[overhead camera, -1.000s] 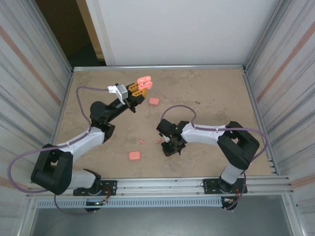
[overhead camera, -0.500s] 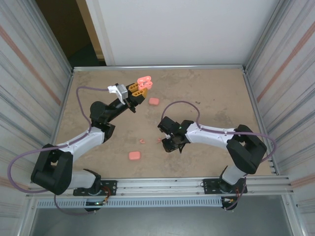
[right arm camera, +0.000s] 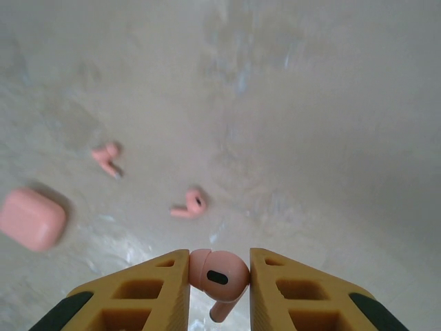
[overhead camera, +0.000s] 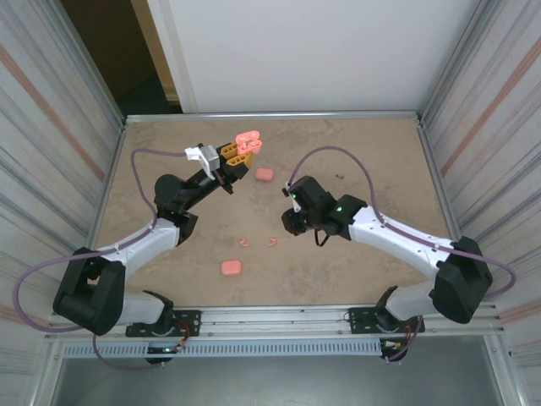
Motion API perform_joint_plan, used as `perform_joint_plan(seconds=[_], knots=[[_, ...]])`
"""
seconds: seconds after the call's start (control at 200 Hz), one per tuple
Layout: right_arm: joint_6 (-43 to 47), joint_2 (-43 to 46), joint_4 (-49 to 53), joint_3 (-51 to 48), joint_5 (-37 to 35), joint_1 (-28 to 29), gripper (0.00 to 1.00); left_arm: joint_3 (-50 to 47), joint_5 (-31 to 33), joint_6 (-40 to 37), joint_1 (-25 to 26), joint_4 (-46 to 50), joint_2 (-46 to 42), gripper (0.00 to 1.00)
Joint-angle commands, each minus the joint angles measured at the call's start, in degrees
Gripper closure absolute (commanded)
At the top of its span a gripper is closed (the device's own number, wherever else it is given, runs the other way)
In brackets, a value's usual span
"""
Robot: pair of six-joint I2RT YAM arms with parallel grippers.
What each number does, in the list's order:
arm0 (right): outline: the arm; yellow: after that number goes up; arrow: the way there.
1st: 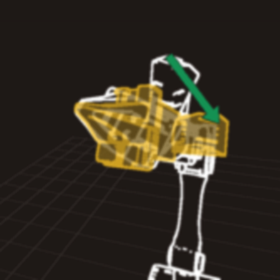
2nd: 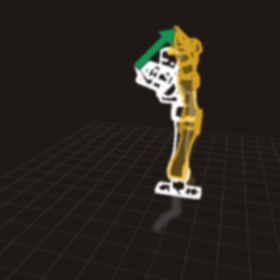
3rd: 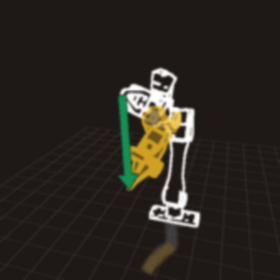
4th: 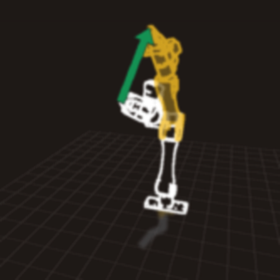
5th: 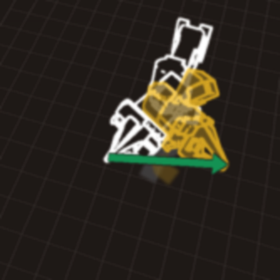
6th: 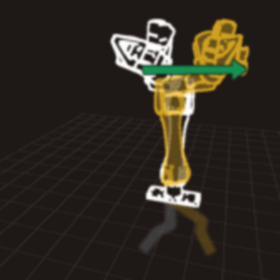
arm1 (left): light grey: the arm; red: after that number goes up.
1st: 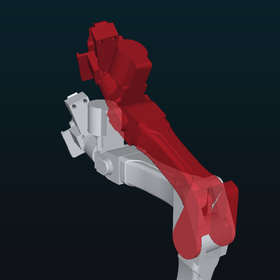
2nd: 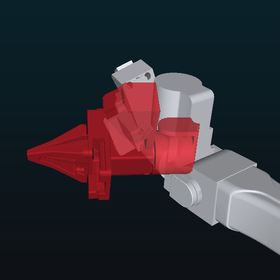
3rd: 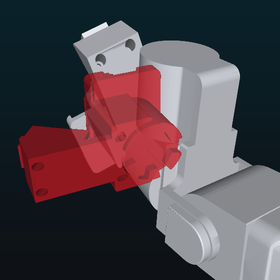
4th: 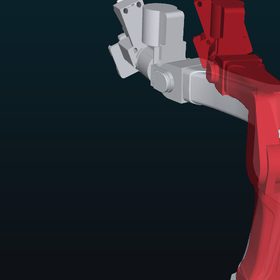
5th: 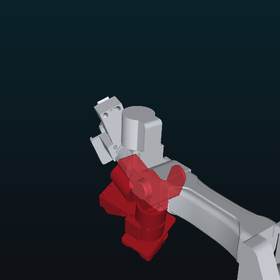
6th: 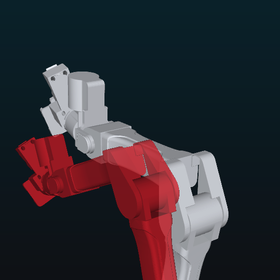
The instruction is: Insert wireless bluetooth earbuds into charging case
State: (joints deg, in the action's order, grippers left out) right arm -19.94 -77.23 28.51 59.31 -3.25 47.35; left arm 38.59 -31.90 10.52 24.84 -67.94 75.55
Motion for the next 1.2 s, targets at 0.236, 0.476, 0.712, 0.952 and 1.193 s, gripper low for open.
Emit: perform_joint_plan(seconds=[0.236,0.476,0.712,0.952,1.193], knots=[[7.61,5.69,-8.0,8.79,0.03,-3.6,0.74,0.61,-0.8,1.52,0.3,-4.57,0.66,1.0],[9.9,5.69,-10.97,14.24,0.71,-3.88,0.75,0.9,-0.75,2.11,0.25,-5.34,1.57,1.0],[11.56,4.69,-12.5,19.3,1.57,-3.78,0.75,1.25,-0.84,2.39,0.3,-5.53,2.19,1.0],[12.73,3.38,-15.42,23.1,3.17,-3.79,0.76,1.93,-1.06,2.93,0.46,-5.65,3.1,1.0],[13.47,-0.35,-16.9,27.22,4.43,-3.25,0.76,2.28,-1.22,2.97,0.72,-5.75,3.43,1.0]])
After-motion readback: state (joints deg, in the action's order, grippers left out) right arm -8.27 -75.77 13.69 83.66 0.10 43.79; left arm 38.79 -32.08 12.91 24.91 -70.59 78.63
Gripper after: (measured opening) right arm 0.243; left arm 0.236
